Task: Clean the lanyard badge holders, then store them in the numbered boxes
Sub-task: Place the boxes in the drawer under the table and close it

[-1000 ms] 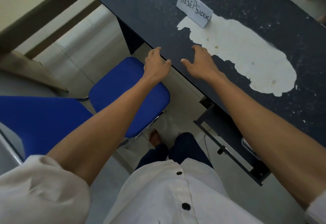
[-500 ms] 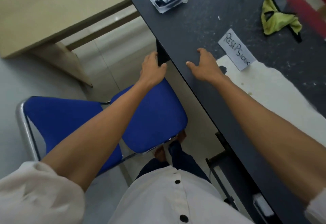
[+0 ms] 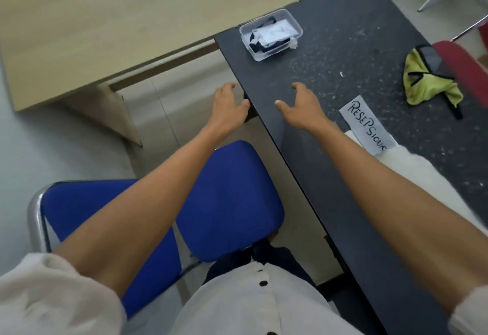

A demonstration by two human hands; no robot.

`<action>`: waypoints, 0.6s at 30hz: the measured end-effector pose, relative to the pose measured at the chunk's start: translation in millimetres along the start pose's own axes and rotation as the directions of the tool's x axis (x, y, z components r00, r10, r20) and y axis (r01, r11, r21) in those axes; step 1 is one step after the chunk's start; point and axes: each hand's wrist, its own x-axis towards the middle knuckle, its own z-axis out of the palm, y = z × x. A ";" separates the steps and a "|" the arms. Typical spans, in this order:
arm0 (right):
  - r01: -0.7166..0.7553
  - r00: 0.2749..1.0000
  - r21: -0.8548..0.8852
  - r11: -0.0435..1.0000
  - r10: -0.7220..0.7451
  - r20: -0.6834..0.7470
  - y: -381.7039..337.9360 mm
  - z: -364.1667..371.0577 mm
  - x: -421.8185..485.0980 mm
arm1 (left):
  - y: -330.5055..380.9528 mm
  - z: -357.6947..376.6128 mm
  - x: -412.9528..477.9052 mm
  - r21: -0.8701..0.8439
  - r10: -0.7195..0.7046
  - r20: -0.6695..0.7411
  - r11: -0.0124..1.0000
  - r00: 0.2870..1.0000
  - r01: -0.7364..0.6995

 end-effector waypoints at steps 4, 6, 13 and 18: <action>-0.020 0.998 0.021 1.000 0.021 -0.053 -4.4 -5.5 12.4 | 3.6 -6.2 23.0 -0.018 0.010 0.014 1.000 1.000 -0.010; -0.024 0.998 0.024 0.999 0.025 -0.058 -5.1 -7.3 18.6 | 5.3 -5.4 32.1 -0.013 0.018 0.012 1.000 1.000 -0.017; -0.027 1.000 0.000 1.000 0.027 -0.012 -7.0 -12.3 63.0 | 6.2 5.1 67.7 -0.044 -0.010 0.003 0.999 1.000 0.010; 0.029 0.999 -0.018 0.999 -0.029 0.022 -11.4 -18.2 121.1 | 14.3 10.2 104.2 -0.088 -0.092 -0.047 0.992 0.995 0.087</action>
